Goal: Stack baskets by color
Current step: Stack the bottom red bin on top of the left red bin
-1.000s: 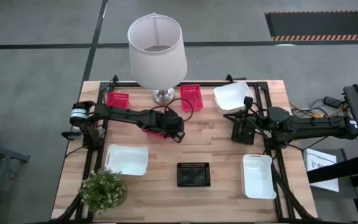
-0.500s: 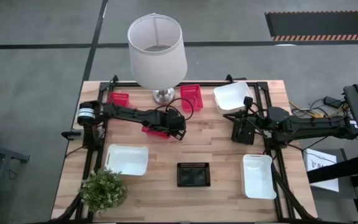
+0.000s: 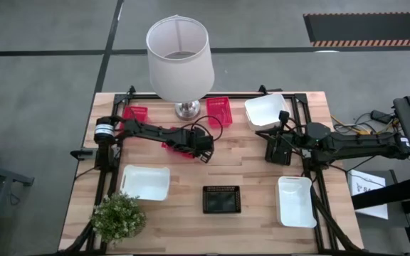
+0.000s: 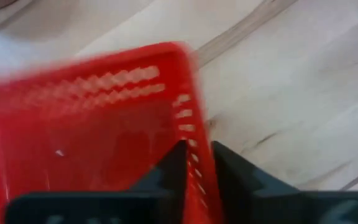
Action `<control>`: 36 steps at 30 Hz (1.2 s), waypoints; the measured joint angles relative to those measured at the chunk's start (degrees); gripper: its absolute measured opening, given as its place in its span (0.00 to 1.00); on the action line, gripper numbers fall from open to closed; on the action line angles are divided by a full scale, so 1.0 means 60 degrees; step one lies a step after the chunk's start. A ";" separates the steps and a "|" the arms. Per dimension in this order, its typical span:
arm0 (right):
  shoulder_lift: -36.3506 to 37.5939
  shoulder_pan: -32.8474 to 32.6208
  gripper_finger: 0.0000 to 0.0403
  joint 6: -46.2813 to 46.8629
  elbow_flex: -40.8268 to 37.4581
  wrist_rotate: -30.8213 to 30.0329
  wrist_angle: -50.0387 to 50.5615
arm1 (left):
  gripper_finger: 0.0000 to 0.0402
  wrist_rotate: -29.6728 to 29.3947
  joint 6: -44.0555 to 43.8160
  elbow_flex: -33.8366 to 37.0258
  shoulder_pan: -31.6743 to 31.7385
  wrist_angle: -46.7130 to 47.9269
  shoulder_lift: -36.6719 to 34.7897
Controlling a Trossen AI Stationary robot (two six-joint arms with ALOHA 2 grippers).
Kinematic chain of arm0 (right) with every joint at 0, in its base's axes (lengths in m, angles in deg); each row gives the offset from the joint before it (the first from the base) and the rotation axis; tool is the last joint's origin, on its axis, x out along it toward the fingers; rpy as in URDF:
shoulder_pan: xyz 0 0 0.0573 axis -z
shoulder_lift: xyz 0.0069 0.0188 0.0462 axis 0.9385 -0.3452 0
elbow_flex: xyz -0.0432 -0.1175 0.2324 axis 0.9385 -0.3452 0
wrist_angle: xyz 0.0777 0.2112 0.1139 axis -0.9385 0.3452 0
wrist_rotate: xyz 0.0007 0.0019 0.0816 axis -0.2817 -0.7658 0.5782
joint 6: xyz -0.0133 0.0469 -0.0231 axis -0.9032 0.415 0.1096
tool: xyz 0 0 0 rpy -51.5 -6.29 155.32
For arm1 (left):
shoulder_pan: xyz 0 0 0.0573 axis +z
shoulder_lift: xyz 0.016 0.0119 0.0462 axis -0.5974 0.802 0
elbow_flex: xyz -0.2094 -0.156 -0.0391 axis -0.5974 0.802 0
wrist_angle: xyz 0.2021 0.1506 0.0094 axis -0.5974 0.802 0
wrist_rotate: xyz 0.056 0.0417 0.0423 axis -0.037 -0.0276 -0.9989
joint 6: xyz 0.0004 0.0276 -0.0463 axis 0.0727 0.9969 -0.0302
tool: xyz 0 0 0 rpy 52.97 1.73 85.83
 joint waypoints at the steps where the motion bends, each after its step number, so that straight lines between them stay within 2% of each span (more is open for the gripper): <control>1: 0.0000 0.0001 0.02 0.0004 0.0000 0.0000 0.0000 | 0.04 0.0005 0.0003 -0.0004 -0.0004 0.0047 -0.0014; 10: 0.0000 0.0001 0.02 -0.0011 0.0000 0.0000 0.0022 | 0.00 0.0018 0.0396 -0.0034 -0.0208 0.0805 -0.0602; 19: 0.0000 0.0001 0.02 -0.0011 -0.0004 0.0000 0.0051 | 0.00 0.0066 0.1307 -0.0030 -0.0634 0.3561 -0.2538; 21: 0.0000 0.0001 0.02 -0.0007 -0.0004 0.0000 0.0044 | 0.00 0.0068 0.2164 -0.0030 -0.0689 0.3904 -0.2959; 27: -0.0004 0.0001 0.02 -0.0004 -0.0004 0.0000 0.0064 | 0.00 0.0205 0.6905 0.0043 -0.1162 0.5865 -0.4194; 31: -0.0004 0.0001 0.02 0.0011 -0.0004 0.0004 0.0066 | 0.00 0.0069 0.7289 0.0381 -0.1101 0.7133 -0.5234; 36: -0.0004 0.0001 0.02 0.0018 -0.0004 0.0004 0.0069 | 0.00 -0.0155 0.6641 0.1618 -0.0994 0.7024 -0.6813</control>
